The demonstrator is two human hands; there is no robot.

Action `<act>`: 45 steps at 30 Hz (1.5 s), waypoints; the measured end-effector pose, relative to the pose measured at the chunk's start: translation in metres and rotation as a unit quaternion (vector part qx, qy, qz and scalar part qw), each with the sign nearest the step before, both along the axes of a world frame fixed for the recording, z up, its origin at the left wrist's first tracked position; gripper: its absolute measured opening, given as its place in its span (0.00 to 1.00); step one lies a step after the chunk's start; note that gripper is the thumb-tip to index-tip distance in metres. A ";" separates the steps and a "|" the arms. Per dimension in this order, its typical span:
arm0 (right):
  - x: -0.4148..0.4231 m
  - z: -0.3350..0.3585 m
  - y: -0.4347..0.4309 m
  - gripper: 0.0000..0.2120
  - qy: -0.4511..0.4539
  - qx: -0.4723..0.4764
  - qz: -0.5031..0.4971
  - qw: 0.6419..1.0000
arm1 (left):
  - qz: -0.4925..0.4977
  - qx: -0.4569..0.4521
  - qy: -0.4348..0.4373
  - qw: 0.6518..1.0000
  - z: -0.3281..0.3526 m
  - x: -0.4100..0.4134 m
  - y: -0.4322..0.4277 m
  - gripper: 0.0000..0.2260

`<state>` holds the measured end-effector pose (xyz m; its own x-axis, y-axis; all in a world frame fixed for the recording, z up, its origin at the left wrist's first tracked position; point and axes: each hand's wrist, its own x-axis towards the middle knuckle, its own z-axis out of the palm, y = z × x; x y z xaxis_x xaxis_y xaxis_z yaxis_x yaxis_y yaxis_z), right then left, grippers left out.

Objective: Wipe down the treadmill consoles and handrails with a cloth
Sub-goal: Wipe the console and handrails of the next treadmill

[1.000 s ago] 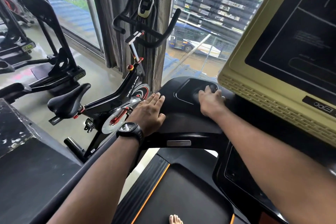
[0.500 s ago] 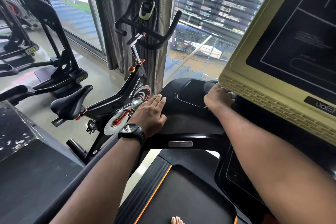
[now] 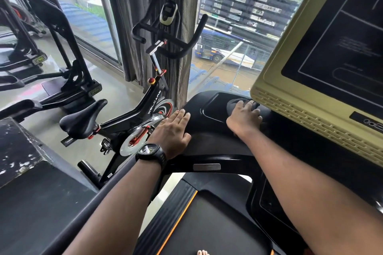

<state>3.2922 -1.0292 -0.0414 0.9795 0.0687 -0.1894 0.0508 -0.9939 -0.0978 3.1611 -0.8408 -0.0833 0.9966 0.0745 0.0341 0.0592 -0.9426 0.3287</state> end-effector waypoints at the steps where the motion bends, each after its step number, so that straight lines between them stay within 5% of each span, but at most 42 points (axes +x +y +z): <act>1: -0.008 -0.004 0.003 0.28 -0.018 -0.028 0.034 0.999 | 0.002 0.000 -0.003 1.000 0.000 0.000 0.000 0.30; 4: -0.024 -0.011 0.004 0.22 -0.063 -0.032 0.111 0.991 | 0.000 -0.003 -0.008 1.000 0.000 0.001 0.001 0.30; 9: 0.001 0.020 0.020 0.21 -0.031 0.157 -0.002 0.987 | 0.003 0.004 -0.008 1.000 0.001 0.001 0.000 0.30; 13: 0.013 0.029 0.053 0.22 0.036 0.210 -0.049 0.976 | 0.006 0.010 -0.013 1.000 0.003 0.000 -0.001 0.30; 19: 0.012 0.018 0.077 0.29 0.131 0.146 -0.016 0.980 | 0.012 0.008 -0.008 1.000 0.003 -0.001 -0.001 0.30; 23: 0.005 0.027 0.057 0.19 0.158 0.076 0.099 0.979 | 0.012 0.010 0.001 1.000 0.004 0.000 -0.002 0.30; 27: 0.003 0.038 0.029 0.11 0.192 -0.017 0.251 0.949 | 0.010 0.013 0.012 1.000 0.006 0.000 -0.003 0.32; 32: 0.008 0.042 0.017 0.18 0.166 -0.108 0.351 0.915 | 0.014 0.012 0.011 1.000 0.007 -0.001 -0.003 0.34; 35: 0.029 0.044 0.007 0.22 0.119 -0.225 0.440 0.861 | 0.015 0.007 0.009 1.000 0.006 -0.001 -0.003 0.34; 38: 0.057 0.024 -0.004 0.19 -0.046 -0.361 0.575 0.733 | 0.020 -0.001 0.008 1.000 0.004 -0.001 -0.002 0.32; 42: 0.081 0.011 0.002 0.17 -0.172 -0.398 0.674 0.599 | 0.014 0.002 0.005 1.000 0.001 0.001 0.000 0.30; 45: 0.089 0.013 0.004 0.15 -0.136 -0.492 0.644 0.569 | 0.013 0.004 0.004 1.000 0.002 0.000 0.000 0.30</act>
